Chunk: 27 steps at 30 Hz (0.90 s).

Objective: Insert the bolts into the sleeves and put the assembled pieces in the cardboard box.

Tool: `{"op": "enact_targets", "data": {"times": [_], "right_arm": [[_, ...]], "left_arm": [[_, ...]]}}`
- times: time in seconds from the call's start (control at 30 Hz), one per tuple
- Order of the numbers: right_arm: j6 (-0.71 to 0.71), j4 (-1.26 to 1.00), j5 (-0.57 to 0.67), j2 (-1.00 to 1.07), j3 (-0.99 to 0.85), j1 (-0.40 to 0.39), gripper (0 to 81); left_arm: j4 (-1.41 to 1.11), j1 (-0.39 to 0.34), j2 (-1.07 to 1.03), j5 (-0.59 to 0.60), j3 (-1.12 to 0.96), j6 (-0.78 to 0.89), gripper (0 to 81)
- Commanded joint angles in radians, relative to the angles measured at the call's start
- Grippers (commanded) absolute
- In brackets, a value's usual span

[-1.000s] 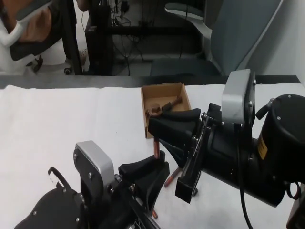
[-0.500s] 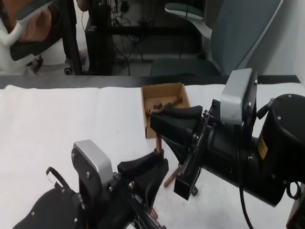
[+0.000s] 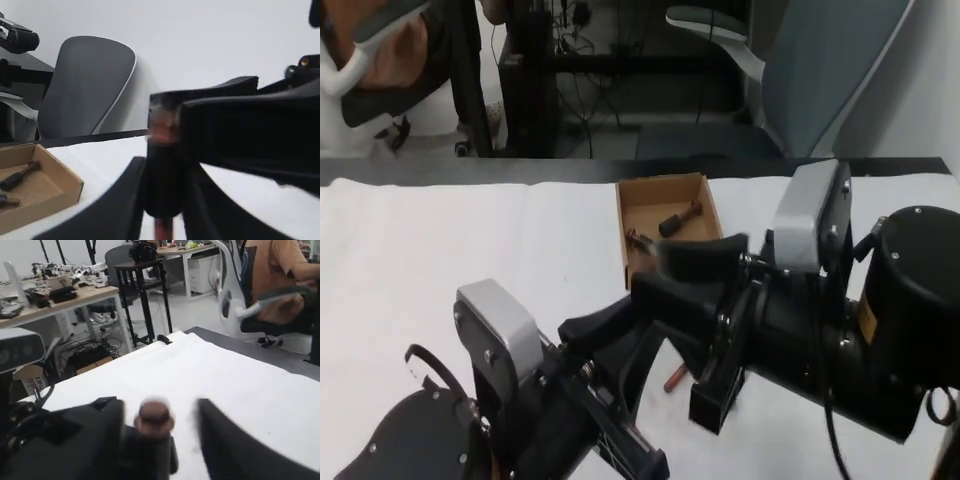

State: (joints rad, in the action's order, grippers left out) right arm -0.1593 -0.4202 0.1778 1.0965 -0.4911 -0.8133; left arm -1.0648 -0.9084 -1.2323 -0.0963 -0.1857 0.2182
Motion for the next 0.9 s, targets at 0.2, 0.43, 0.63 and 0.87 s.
{"op": "enact_targets", "data": {"times": [0.2, 0.43, 0.63, 0.87], "right_arm": [[0.013, 0.678, -0.062, -0.162, -0.124, 0.122, 55.0], [0.078, 0.842, -0.034, 0.008, -0.197, 0.183, 53.3], [0.187, 0.856, -0.018, 0.268, -0.254, 0.219, 53.3], [0.303, 0.868, -0.027, 0.497, -0.365, 0.275, 53.3]], "left_arm": [[0.32, 0.154, -0.01, 0.108, -0.194, -0.017, 1.8], [0.616, 0.27, -0.224, 0.281, -0.491, -0.068, 1.8], [0.77, 0.337, -0.486, 0.335, -0.744, -0.068, 1.8], [0.884, 0.413, -0.742, 0.414, -1.048, -0.005, 1.8]]}}
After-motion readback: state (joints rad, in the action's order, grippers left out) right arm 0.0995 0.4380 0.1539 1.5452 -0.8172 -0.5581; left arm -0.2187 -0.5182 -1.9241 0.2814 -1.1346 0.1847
